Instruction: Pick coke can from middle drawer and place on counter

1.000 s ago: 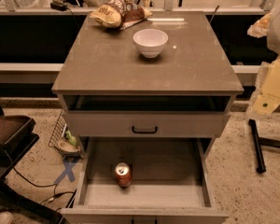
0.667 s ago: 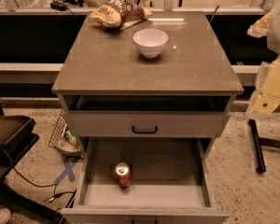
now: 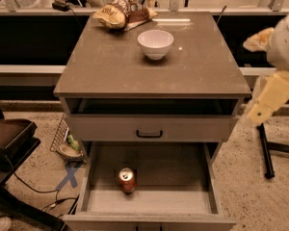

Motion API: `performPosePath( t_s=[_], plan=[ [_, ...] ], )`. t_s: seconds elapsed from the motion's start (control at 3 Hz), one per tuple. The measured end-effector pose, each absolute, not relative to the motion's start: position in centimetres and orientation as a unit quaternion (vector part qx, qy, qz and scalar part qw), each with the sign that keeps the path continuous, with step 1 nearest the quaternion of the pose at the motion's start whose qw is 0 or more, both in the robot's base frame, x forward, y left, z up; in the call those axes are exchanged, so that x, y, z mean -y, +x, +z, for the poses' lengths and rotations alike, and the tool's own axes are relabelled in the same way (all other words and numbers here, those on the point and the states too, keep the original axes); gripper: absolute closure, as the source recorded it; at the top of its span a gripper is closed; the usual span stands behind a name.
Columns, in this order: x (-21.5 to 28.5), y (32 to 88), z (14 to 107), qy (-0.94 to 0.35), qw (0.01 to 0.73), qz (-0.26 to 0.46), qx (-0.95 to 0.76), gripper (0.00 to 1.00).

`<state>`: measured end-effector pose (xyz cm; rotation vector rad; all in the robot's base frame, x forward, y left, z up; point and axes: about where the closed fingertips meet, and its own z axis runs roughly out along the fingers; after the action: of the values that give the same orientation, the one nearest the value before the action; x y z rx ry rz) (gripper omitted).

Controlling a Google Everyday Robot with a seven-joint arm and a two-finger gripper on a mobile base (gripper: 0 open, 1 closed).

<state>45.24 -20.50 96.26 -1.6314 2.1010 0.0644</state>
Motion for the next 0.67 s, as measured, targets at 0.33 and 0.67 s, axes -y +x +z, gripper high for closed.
performPosePath(
  t_s=[0.33, 0.67],
  plan=[
    [20.5, 44.3, 89.5, -0.587, 0.293, 0.090, -0.750, 0.00],
    [18.6, 44.4, 80.2, -0.533, 0.397, 0.189, -0.723, 0.00]
  ],
)
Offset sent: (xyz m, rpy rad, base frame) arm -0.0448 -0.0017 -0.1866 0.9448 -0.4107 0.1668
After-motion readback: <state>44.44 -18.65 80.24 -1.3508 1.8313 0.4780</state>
